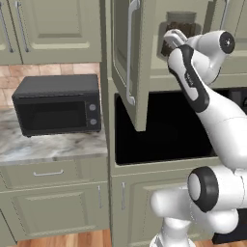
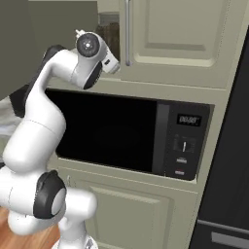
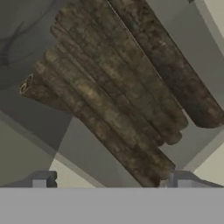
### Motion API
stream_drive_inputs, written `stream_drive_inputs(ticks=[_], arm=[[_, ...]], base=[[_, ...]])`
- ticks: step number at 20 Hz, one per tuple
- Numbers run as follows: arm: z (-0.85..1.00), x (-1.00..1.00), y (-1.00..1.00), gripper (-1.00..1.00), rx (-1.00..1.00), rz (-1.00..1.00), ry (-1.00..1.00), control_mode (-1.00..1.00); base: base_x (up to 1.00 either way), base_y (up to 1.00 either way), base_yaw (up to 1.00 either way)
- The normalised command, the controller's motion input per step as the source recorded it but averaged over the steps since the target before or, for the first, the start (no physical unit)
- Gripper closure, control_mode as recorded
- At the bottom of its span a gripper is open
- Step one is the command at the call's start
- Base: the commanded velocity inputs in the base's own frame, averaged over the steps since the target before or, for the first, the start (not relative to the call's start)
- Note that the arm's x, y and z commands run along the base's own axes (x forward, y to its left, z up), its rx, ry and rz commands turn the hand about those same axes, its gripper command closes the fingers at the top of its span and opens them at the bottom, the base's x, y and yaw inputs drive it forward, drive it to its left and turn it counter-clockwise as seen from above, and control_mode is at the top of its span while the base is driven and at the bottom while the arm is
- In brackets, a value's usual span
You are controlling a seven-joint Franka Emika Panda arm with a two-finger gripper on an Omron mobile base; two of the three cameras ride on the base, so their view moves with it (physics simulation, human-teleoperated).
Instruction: Pick the jar and jar from the dining table and place them in the open cabinet. Close the cabinet after placing the objects.
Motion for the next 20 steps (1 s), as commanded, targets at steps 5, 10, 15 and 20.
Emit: stream_drive_inputs(ticks=[5,10,15,20], arm=[[0.0,0.3,0.01,-1.0,-0.04,0.16,-0.09,-1.0],[0.0,-0.5,0.49,-1.0,-0.18,0.06,-0.24,-1.0],[0.01,-0.6,0.57,-1.0,-0.2,0.01,-0.26,-1.0],[0.22,-0.35,0.14,-1.0,-0.17,0.0,-0.13,-1.0]], base=[[0.0,0.0,0.0],[0.0,0.0,0.0],[0.0,0.0,0.0],[0.0,0.0,0.0]])
